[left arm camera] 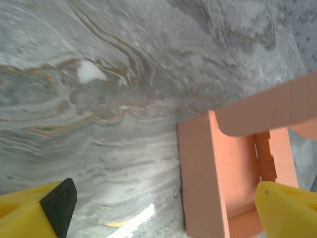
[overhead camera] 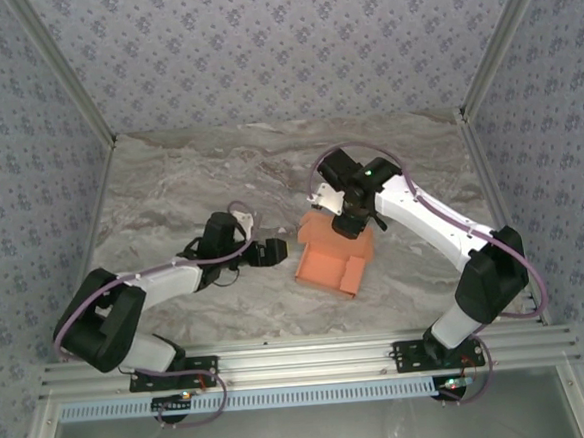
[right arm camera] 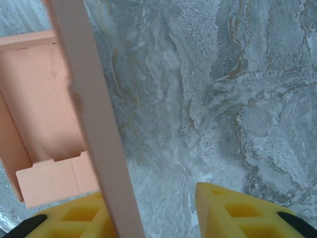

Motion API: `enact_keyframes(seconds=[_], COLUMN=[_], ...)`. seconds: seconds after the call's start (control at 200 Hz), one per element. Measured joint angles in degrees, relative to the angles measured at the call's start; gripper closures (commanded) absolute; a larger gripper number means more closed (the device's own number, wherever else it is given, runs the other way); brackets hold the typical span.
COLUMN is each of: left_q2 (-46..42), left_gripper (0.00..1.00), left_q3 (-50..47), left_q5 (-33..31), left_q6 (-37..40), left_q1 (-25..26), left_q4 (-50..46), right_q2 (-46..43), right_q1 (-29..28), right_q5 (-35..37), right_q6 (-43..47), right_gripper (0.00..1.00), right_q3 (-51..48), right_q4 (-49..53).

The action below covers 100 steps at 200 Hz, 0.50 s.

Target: Fold the paper box

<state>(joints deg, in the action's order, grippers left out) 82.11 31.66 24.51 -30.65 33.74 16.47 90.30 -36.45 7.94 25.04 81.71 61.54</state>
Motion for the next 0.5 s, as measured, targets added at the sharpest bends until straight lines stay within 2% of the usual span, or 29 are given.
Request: enact_keyframes(seconds=[0.06, 0.125, 0.18, 0.355, 0.5], left_q2=[0.0, -0.1, -0.6, -5.0, -6.0], left_gripper=[0.06, 0.08, 0.13, 0.16, 0.21], left_q3=[0.0, 0.0, -0.1, -2.0, -2.7], left_q5=[0.2, 0.2, -0.1, -5.0, -9.2], left_q6=[0.6, 1.2, 1.8, 9.4, 14.5], left_q1=[1.9, 3.9, 5.1, 8.7, 9.8], left_q4=[0.1, 0.1, 0.0, -0.4, -1.1], right_q2=[0.0, 0.0, 0.0, 0.0, 0.0], right_q1=[-0.1, -0.3, -0.5, -0.5, -0.5], right_q5=[-0.4, -0.6, -0.9, -2.6, -4.0], right_q6=[0.9, 1.4, 1.6, 1.4, 0.4], right_gripper=[0.8, 0.86, 0.88, 0.9, 0.93], right_q3=[0.0, 0.0, 0.0, 1.0, 2.3], right_q4=[0.1, 0.4, 0.6, 0.9, 1.0])
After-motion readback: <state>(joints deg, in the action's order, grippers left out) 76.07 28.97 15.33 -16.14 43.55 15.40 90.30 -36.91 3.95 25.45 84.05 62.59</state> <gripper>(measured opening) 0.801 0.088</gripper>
